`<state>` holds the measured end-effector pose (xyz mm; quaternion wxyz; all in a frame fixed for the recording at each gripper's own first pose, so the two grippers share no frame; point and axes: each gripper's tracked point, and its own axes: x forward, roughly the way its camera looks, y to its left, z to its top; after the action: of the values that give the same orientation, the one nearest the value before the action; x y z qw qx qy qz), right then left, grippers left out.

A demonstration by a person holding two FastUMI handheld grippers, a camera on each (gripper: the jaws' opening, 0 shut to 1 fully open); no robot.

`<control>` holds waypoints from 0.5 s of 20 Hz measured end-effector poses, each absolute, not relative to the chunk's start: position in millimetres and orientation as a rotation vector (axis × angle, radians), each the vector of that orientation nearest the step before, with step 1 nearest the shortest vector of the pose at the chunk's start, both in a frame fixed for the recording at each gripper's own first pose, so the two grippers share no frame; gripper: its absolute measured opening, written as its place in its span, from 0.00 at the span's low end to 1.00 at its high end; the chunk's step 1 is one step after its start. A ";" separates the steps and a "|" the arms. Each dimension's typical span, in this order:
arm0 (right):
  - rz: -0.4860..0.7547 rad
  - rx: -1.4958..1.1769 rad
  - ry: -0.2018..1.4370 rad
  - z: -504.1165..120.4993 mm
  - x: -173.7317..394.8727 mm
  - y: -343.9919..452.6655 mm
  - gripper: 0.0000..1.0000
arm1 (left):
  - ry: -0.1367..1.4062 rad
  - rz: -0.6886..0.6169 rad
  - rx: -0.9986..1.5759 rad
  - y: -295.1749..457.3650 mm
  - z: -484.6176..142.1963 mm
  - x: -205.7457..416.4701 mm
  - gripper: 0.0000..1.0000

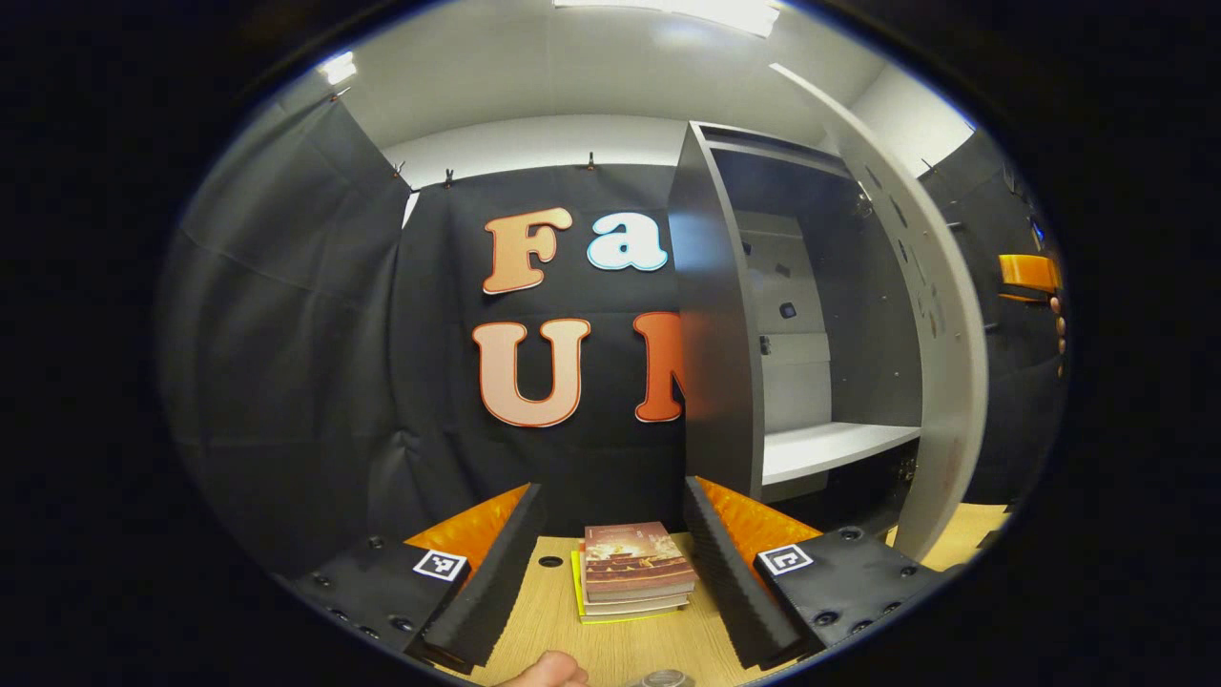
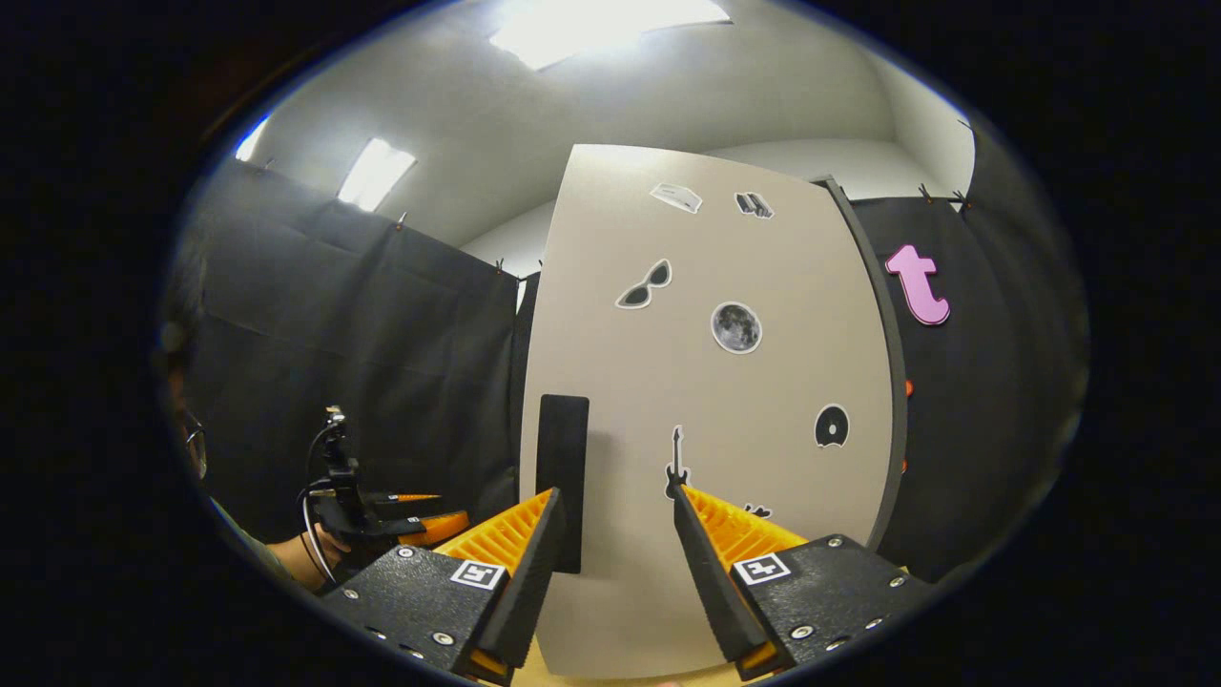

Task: Open the cabinet door with the right hand, grasp the bottle in the cabinet with the left hand and place it on the coaster, then close the cabinet door with the right hand.

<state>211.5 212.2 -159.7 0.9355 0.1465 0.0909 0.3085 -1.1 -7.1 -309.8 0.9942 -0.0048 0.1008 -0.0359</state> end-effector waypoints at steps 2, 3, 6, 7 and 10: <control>0.640 0.298 0.199 -163.6 215.7 216.1 0.72 | 0.200 -0.063 -0.015 -1.2 -308.2 -0.1 0.95; 0.643 0.296 0.201 -166.6 216.4 217.8 0.72 | 0.201 -0.059 -0.017 1.5 -306.5 0.8 0.96; 0.638 0.286 0.228 -180.0 225.2 227.6 0.73 | 0.201 -0.052 -0.010 4.4 -305.0 2.7 0.96; 0.632 0.286 0.245 -184.3 229.2 231.0 0.73 | 0.200 -0.052 -0.008 4.7 -305.2 2.3 0.95; 0.624 0.308 0.279 -189.9 234.0 236.2 0.72 | 0.194 -0.061 -0.017 2.4 -303.8 1.4 0.96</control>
<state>234.0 236.2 -189.9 0.9306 0.1504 0.1361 0.3046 1.4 2.4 -303.8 0.9948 -0.0085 0.0968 -0.0302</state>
